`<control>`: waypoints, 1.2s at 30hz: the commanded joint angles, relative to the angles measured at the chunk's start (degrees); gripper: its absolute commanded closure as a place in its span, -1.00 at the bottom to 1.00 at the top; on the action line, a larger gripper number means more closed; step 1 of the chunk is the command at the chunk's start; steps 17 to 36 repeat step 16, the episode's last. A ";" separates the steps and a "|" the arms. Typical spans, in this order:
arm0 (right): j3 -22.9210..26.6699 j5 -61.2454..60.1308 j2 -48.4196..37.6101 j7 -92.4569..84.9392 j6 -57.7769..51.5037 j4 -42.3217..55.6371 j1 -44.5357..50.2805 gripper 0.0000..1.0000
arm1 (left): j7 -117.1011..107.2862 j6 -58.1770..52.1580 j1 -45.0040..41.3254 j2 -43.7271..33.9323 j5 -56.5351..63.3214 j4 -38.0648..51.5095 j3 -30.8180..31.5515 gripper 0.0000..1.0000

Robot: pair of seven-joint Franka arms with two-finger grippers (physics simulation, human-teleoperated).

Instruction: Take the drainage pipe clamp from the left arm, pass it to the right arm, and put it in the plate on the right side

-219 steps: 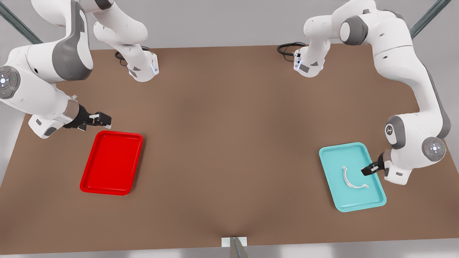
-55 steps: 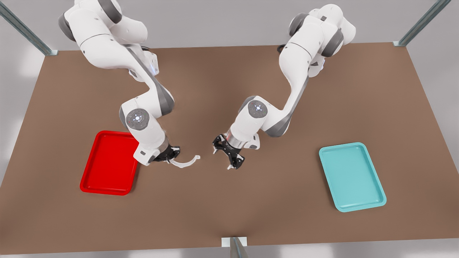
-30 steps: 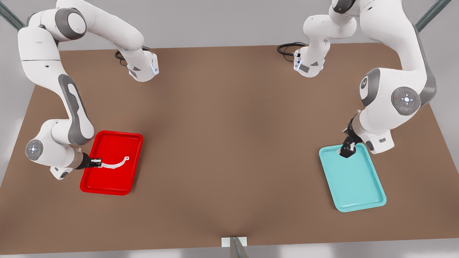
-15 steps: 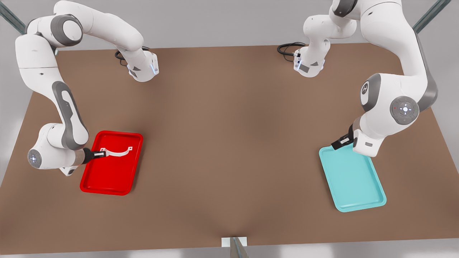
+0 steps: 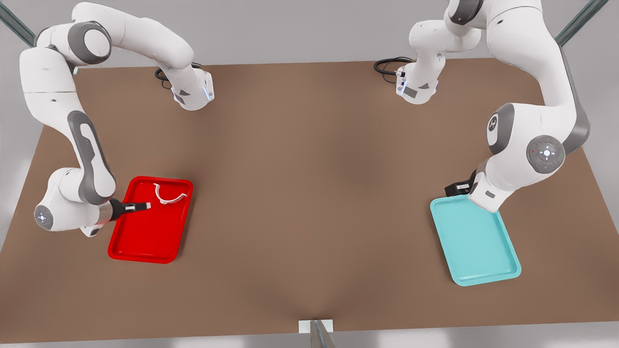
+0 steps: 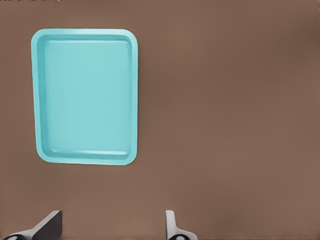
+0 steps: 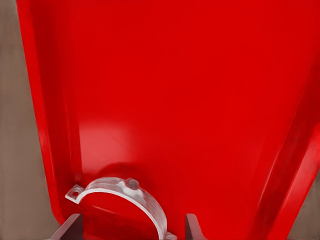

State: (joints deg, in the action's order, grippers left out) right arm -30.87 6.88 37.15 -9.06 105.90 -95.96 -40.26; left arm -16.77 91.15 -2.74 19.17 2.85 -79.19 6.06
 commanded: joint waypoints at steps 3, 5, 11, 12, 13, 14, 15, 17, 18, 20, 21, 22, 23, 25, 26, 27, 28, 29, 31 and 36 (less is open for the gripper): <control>-6.99 5.06 -2.08 1.14 -2.18 10.86 3.43 -1.00 | 11.58 -0.09 0.54 -0.10 -1.26 0.44 0.00 -1.00; -18.69 12.28 -6.04 2.37 -5.79 18.70 3.35 -1.00 | 12.02 -0.10 0.37 -0.10 -1.00 0.61 0.00 -1.00; 24.36 -3.71 -30.02 9.85 -16.25 15.45 39.11 -1.00 | 12.20 0.34 0.02 0.07 -1.00 2.46 0.18 -1.00; 25.16 -3.27 -33.37 9.23 -17.99 15.45 39.12 -1.00 | 12.20 0.43 0.02 0.07 -1.00 2.46 0.09 -1.00; 25.33 -3.62 -31.71 9.94 -19.68 14.31 38.51 -1.00 | 12.11 0.43 0.02 0.07 -1.00 2.46 0.09 -1.00; 25.25 -4.15 -31.18 10.20 -17.76 10.27 37.98 -1.00 | 12.11 0.43 -0.07 0.16 -1.00 2.46 0.09 -1.00; 25.33 -4.15 -31.00 10.20 -17.75 10.53 37.71 -1.00 | 12.11 0.43 -0.07 0.25 -1.00 2.46 0.09 -1.00; 25.33 -4.41 -30.12 10.20 -17.83 10.70 37.89 -1.00 | 12.11 0.43 -0.07 0.34 -1.00 2.46 0.18 -1.00; 25.33 -4.41 -30.12 10.20 -17.83 10.70 37.89 -1.00 | 12.11 0.43 -0.07 0.34 -1.00 2.46 0.18 -1.00; 25.33 -4.41 -30.12 10.20 -17.83 10.70 37.89 -1.00 | 12.11 0.43 -0.07 0.34 -1.00 2.46 0.18 -1.00; 25.33 -4.41 -30.12 10.20 -17.83 10.70 37.89 -1.00 | 12.11 0.43 -0.07 0.34 -1.00 2.46 0.18 -1.00; 25.33 -4.41 -30.12 10.20 -17.83 10.70 37.89 -1.00 | 12.11 0.43 -0.07 0.34 -1.00 2.46 0.18 -1.00; 25.33 -4.41 -30.12 10.20 -17.83 10.70 37.89 -1.00 | 12.11 0.43 -0.07 0.34 -1.00 2.46 0.18 -1.00; 25.33 -4.41 -30.12 10.20 -17.83 10.70 37.89 -1.00 | 12.11 0.43 -0.07 0.34 -1.00 2.46 0.18 -1.00; 25.33 -4.41 -30.12 10.20 -17.83 10.70 37.89 -1.00 | 12.11 0.43 -0.07 0.34 -1.00 2.46 0.18 -1.00; 25.33 -4.41 -30.12 10.20 -17.83 10.70 37.89 -1.00 | 12.11 0.43 -0.07 0.34 -1.00 2.46 0.18 -1.00; 25.33 -4.41 -30.12 10.20 -17.83 10.70 37.89 -1.00 | 12.11 0.43 -0.07 0.34 -1.00 2.46 0.18 -1.00; 25.33 -4.41 -30.12 10.20 -17.83 10.70 37.89 -1.00 | 12.11 0.43 -0.07 0.34 -1.00 2.46 0.18 -1.00; 25.33 -4.41 -30.12 10.20 -17.83 10.70 37.89 -1.00 | 12.11 0.43 -0.07 0.34 -1.00 2.46 0.18 -1.00; 25.33 -4.41 -30.12 10.20 -17.83 10.70 37.89 -1.00 | 12.11 0.43 -0.07 0.34 -1.00 2.46 0.18 -1.00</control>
